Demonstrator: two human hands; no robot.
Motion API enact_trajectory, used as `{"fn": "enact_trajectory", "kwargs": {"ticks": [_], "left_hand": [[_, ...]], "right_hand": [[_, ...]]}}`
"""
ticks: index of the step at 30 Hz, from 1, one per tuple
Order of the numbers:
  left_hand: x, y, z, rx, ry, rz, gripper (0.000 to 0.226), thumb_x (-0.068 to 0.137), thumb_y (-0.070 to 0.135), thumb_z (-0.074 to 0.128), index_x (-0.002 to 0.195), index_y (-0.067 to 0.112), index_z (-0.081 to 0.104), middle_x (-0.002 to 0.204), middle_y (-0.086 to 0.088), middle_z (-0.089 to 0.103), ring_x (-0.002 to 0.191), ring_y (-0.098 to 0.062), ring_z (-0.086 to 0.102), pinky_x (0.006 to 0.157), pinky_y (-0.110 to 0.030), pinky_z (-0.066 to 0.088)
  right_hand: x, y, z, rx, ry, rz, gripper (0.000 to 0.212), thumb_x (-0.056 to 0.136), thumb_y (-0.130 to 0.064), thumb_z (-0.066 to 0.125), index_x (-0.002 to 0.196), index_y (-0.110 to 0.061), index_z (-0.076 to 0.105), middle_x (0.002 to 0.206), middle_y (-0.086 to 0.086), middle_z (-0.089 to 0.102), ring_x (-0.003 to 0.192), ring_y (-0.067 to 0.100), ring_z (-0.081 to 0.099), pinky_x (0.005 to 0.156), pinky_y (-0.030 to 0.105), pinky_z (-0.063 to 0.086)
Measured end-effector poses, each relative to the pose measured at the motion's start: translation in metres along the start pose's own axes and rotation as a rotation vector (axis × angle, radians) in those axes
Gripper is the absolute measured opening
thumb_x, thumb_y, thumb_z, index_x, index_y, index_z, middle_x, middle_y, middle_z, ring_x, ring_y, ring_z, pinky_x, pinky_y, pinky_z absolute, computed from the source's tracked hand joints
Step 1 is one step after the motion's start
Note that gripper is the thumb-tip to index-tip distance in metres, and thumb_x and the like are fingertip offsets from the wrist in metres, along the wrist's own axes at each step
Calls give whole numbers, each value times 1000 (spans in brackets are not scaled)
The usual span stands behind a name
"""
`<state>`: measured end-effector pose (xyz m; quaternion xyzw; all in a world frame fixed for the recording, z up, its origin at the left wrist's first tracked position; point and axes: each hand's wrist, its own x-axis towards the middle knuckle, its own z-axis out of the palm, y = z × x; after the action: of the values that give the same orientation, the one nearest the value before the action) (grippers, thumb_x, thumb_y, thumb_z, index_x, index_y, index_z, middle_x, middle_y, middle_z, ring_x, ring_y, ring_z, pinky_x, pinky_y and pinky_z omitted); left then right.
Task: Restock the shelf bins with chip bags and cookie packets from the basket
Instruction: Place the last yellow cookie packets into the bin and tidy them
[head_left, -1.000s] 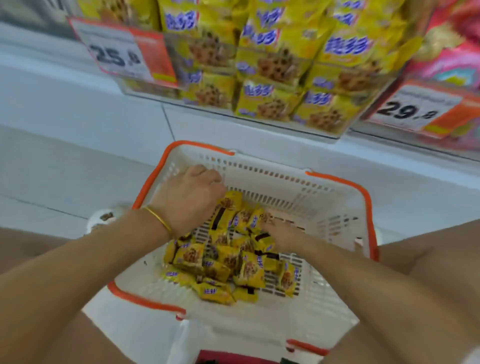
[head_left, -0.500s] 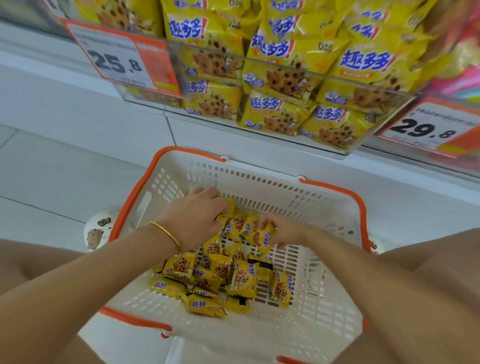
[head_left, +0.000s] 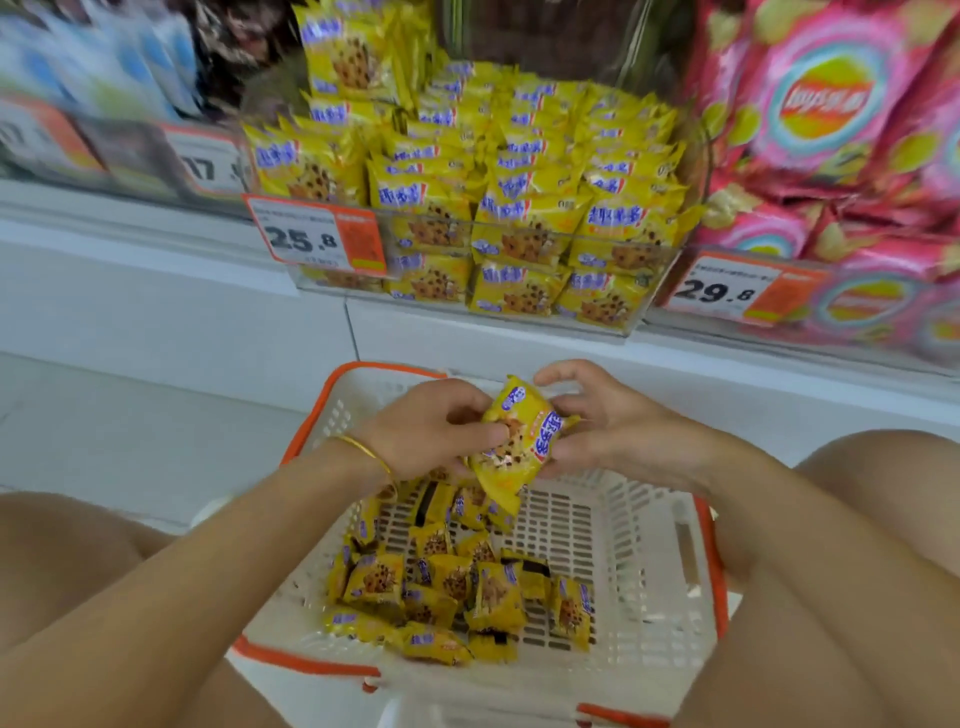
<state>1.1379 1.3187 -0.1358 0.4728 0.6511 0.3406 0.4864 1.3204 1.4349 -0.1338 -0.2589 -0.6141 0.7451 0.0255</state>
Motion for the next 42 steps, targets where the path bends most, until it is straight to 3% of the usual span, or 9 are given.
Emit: {"fn": "enact_trajectory", "kwargs": {"ticks": [3,11,16,21,25,32,36,39,42], "left_hand": [[-11,24,-9,-97,151,85,21,88,19,62,103,5,58,97,-15,65,84,-15,66,70,-30,59],[-9,94,-49,13,577,461,18,90,21,61,98,5,57,83,0,56,74,-10,56,64,-30,53],[17,91,-107,756,930,598,37,87,38,48,109,11,61,111,-6,60,106,-28,53,90,-33,36],[43,77,-126,970,960,485,43,90,44,39,111,16,64,123,-7,60,117,-31,51,97,-47,34],[60,70,-130,1029,929,478,44,93,44,35,108,16,66,118,-5,63,111,-29,56,97,-46,34],[67,64,-132,1074,950,521,41,97,40,35,105,15,67,111,-6,65,101,-31,60,94,-47,41],[69,63,-131,1079,978,533,41,97,40,35,105,15,66,110,-5,65,99,-30,59,92,-46,40],[70,62,-132,1082,991,545,41,97,40,34,105,15,67,110,-5,65,99,-30,60,91,-45,39],[69,61,-133,1074,989,563,41,96,39,35,105,15,66,111,-5,65,101,-29,59,92,-44,36]], "right_hand": [[-11,-21,18,104,65,-34,89,54,-36,90,127,-13,46,115,17,64,99,33,66,79,40,57],[5,-118,57,-121,468,-310,13,89,-17,62,98,-9,61,76,12,66,56,18,65,50,28,55],[49,-195,8,-257,614,-299,9,91,-16,62,86,-9,57,69,5,57,47,10,55,40,20,46],[134,-238,-43,-589,751,-179,34,87,-10,67,114,-9,47,74,15,58,50,14,58,35,18,44],[193,-249,-62,-803,805,-125,49,89,-11,65,131,3,45,80,16,62,60,21,56,62,33,52],[237,-253,-84,-740,840,-106,46,95,-29,55,130,-1,46,70,0,52,54,11,46,73,29,50],[247,-245,-87,-845,869,-242,68,91,-41,58,146,-17,27,105,5,57,72,16,54,66,26,47],[252,-246,-80,-1021,931,-276,54,93,-38,56,137,-12,39,129,11,54,111,30,55,85,33,45],[247,-250,-72,-1065,916,-222,56,92,-38,58,136,-11,39,130,12,53,108,29,55,86,35,46]]}}
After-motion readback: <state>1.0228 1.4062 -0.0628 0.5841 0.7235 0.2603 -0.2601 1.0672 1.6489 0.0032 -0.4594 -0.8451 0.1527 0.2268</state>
